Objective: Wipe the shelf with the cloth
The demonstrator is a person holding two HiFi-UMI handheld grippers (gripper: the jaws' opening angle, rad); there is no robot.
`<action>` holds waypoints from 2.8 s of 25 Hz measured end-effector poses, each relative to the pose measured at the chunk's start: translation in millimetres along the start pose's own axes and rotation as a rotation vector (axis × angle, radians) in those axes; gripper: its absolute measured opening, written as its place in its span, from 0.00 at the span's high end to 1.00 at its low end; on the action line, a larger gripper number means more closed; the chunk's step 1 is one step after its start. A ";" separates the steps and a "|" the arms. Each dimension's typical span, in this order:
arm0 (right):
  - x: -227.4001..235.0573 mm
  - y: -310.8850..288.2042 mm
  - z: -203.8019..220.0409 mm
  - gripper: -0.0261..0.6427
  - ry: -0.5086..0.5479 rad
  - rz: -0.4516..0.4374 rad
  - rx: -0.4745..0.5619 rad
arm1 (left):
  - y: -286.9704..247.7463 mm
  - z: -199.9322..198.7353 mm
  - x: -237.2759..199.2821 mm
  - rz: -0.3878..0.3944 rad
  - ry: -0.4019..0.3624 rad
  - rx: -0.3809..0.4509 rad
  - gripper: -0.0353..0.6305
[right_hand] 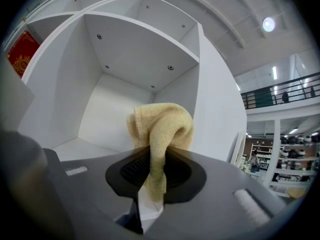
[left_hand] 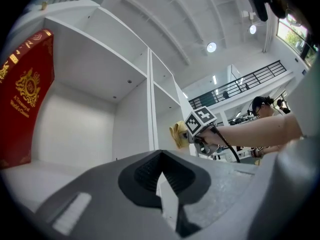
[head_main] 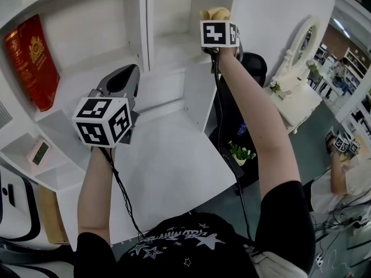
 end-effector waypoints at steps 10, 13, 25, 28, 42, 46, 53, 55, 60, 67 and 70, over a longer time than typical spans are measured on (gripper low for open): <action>-14.6 -2.4 -1.8 0.83 0.050 -0.029 0.017 | 0.1 -2.7 -4.6 -0.005 0.005 0.021 0.94; -24.8 -12.9 -2.4 0.83 0.063 -0.094 -0.010 | -1.8 -4.0 -5.8 -0.018 0.002 0.025 0.94; -44.5 -86.0 1.9 0.83 0.060 -0.155 -0.057 | -16.2 4.3 -32.6 -0.109 -0.018 0.004 0.94; -50.4 -103.1 -1.3 0.83 0.069 -0.175 -0.064 | -19.2 5.4 -36.9 -0.133 -0.020 0.003 0.94; -90.4 -168.6 6.3 0.83 0.201 -0.264 -0.254 | -33.4 4.9 -42.4 -0.186 -0.040 0.015 0.94; -93.1 -176.2 7.4 0.83 0.193 -0.269 -0.291 | -35.6 4.6 -42.0 -0.186 -0.042 0.020 0.94; -96.6 -186.2 8.7 0.84 0.189 -0.257 -0.325 | -36.4 6.0 -39.3 -0.184 -0.042 0.007 0.94; -97.6 -187.6 9.1 0.84 0.192 -0.257 -0.329 | -35.6 6.3 -39.2 -0.182 -0.044 0.003 0.94; -95.2 -183.1 8.5 0.84 0.200 -0.266 -0.318 | -33.7 7.0 -39.8 -0.178 -0.047 -0.003 0.94; -85.0 -158.8 11.6 0.84 0.230 -0.254 -0.326 | -23.2 5.1 -31.4 -0.151 -0.041 0.001 0.94; -75.0 -141.2 12.5 0.84 0.228 -0.230 -0.325 | -15.8 2.3 -24.9 -0.132 -0.038 0.010 0.94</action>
Point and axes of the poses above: the fingertips, and each gripper's own axes: y backward along the fingers, x to its right, z out of its underside, the point moved 8 cm from there along y, backward along the fingers, and after that the axes turned 7 degrees about -y, right-handed, at the moved point
